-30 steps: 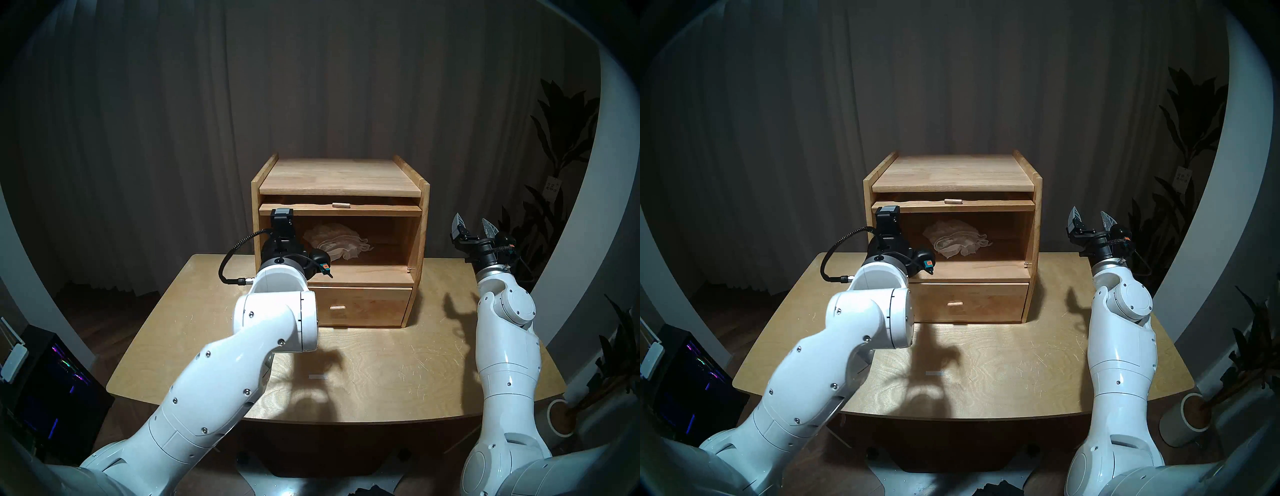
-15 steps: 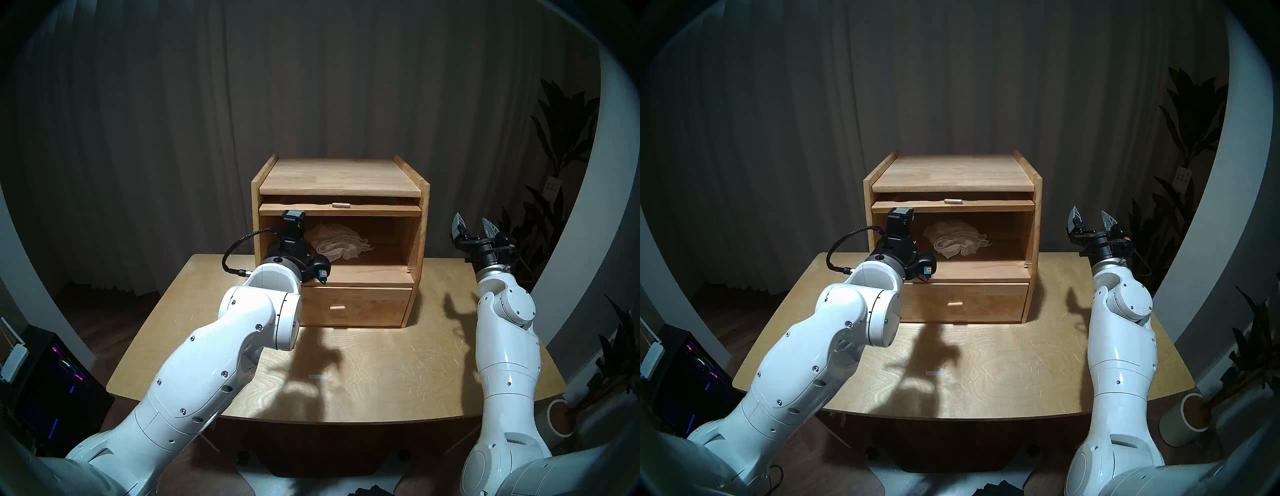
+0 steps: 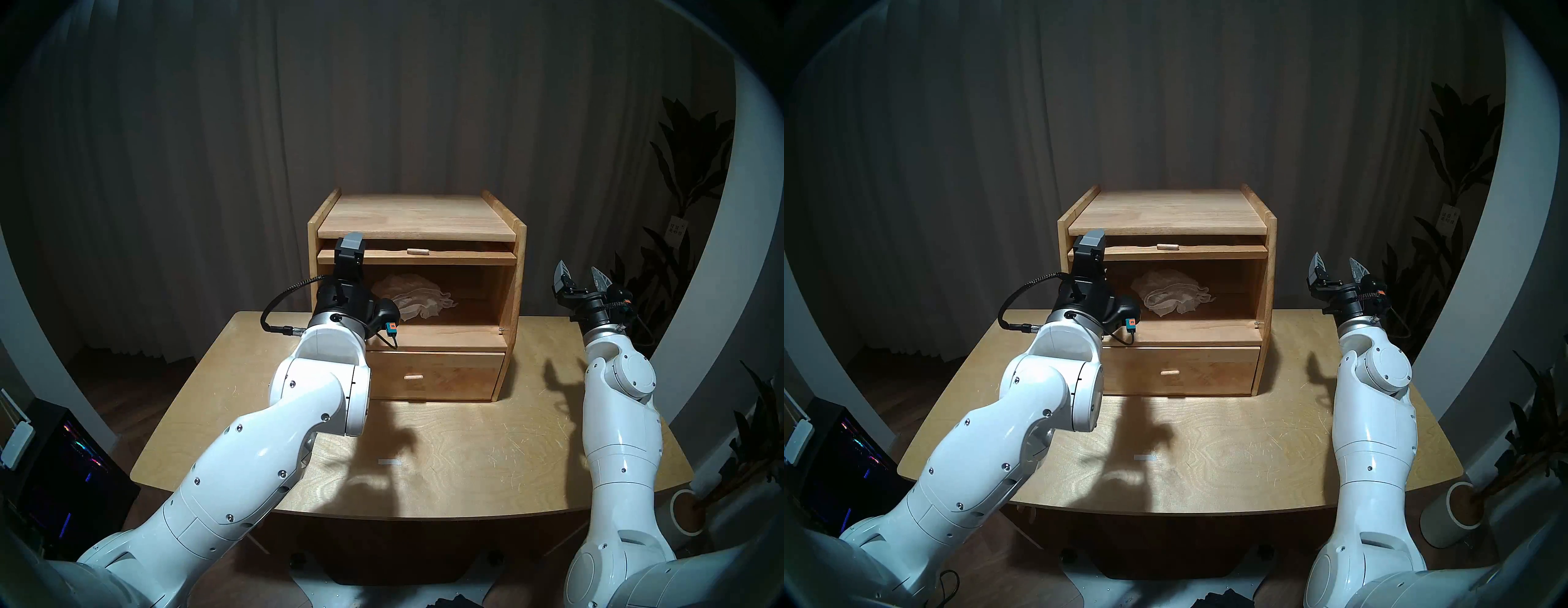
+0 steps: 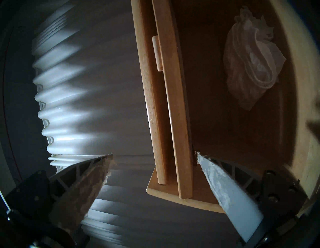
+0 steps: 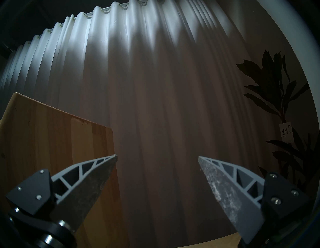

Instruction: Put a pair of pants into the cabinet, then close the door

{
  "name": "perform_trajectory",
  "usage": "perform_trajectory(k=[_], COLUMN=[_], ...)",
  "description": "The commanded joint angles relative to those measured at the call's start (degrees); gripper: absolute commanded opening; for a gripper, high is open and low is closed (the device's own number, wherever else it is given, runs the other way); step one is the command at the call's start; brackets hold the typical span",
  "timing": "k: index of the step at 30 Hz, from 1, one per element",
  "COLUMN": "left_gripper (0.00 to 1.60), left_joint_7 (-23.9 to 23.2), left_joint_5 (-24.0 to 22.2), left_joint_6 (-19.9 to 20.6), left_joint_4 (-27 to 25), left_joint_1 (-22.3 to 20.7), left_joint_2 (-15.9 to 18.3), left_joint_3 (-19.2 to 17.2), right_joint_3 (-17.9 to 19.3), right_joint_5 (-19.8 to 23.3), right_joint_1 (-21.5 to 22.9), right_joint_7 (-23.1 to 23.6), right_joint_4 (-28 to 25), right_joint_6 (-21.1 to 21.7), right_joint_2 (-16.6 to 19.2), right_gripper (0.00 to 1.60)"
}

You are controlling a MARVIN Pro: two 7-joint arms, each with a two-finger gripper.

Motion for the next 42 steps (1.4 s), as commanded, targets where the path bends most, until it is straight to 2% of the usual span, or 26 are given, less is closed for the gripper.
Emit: perform_trajectory(k=[1, 5, 12, 20, 25, 29, 33, 42], left_gripper=[1.60, 1.60, 1.60, 1.60, 1.60, 1.60, 1.60, 1.60], left_joint_7=[-0.96, -1.02, -0.70, -0.58, -2.54, -2.15, -1.66, -1.43], left_joint_5=[-4.82, -6.72, -6.82, -7.98, -8.91, -9.03, -7.03, -7.22], left_joint_6=[-3.04, -4.88, -6.21, -6.79, -6.06, -4.21, -2.42, -1.46], left_joint_4=[1.61, 2.62, 6.15, 8.97, 7.21, 6.10, 7.88, 12.45], left_joint_1=[-3.54, -4.93, -8.55, -9.40, -7.59, -6.02, -7.03, -9.58], left_joint_2=[-0.82, -1.04, -2.68, -5.34, -4.77, -4.57, -5.08, -7.18], left_joint_3=[-2.60, -3.04, -3.01, -1.57, -1.56, -2.39, -2.36, -3.01], right_joint_3=[-0.24, -0.27, -0.34, -0.41, -0.45, -0.48, -0.50, -0.56], right_joint_5=[-0.14, -0.11, -0.05, -0.02, -0.01, 0.02, 0.04, 0.09], right_joint_1=[0.76, 0.75, 0.75, 0.71, 0.68, 0.67, 0.66, 0.65], right_joint_7=[-0.14, -0.18, -0.24, -0.34, -0.39, -0.43, -0.45, -0.50], right_joint_4=[-1.17, -1.16, -1.13, -1.17, -1.19, -1.19, -1.19, -1.18], right_joint_6=[-0.63, -0.64, -0.63, -0.67, -0.71, -0.72, -0.72, -0.73], right_joint_2=[-0.05, -0.02, 0.05, 0.08, 0.10, 0.13, 0.14, 0.19], right_gripper=[1.60, 1.60, 1.60, 1.60, 1.60, 1.60, 1.60, 1.60])
